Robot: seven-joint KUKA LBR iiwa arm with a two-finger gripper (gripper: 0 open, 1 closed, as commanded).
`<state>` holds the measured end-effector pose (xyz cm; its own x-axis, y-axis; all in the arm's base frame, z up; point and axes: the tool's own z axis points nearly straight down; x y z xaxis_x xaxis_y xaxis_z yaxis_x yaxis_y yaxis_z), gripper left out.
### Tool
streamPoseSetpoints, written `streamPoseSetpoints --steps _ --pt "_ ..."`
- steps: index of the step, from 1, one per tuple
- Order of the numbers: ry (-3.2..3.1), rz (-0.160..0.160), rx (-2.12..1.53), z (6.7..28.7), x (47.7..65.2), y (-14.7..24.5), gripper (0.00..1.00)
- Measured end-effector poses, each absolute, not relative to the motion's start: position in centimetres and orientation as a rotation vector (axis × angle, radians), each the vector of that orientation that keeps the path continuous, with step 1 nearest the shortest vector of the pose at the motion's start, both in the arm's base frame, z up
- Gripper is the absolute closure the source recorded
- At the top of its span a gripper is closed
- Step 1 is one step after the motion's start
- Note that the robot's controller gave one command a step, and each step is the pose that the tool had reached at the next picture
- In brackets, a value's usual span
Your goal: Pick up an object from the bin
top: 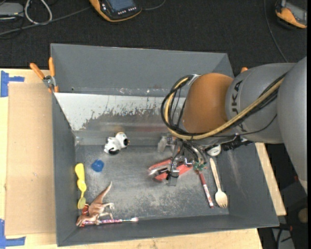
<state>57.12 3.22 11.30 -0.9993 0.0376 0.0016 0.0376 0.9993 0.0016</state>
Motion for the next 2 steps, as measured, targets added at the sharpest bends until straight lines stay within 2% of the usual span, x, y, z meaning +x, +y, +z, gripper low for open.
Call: streamPoseSetpoints --steps 1,2 --pt "-3.137 0.003 -0.237 9.51 58.51 2.82 1.00" --pt "-3.137 0.003 -0.235 9.56 58.51 2.81 1.00"
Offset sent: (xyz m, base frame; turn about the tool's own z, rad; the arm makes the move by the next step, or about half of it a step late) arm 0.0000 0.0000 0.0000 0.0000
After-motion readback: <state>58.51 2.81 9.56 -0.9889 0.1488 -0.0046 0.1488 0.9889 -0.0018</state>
